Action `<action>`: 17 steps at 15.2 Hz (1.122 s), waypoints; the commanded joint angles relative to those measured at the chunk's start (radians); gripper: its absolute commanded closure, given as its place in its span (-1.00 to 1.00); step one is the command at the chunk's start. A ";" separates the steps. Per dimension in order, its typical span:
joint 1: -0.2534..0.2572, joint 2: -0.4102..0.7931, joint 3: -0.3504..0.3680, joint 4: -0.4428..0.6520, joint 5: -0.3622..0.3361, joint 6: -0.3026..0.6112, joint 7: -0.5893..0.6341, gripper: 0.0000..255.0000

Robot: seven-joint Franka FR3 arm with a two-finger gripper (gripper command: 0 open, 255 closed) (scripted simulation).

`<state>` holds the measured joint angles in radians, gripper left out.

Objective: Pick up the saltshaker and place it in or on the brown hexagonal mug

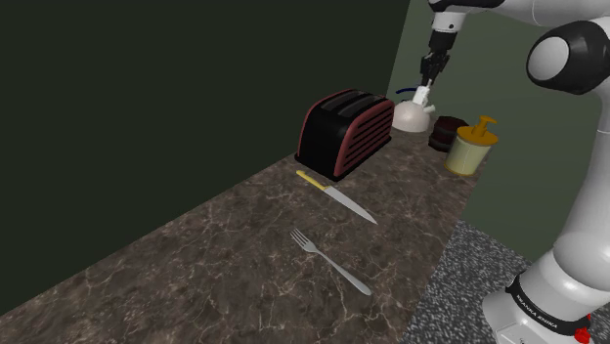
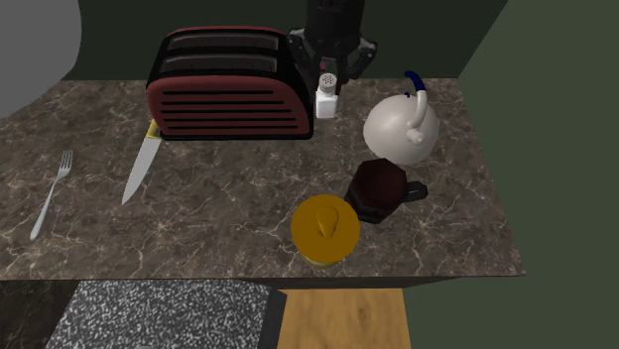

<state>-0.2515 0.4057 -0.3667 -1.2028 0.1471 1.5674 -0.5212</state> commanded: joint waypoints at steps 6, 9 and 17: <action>-0.120 0.042 -0.034 0.114 0.026 -0.078 -0.132 1.00; -0.188 0.088 -0.045 0.206 0.047 -0.128 -0.192 1.00; -0.316 0.183 -0.055 0.357 0.086 -0.187 -0.291 1.00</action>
<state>-0.5781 0.6069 -0.4187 -0.7995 0.2386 1.3522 -0.8077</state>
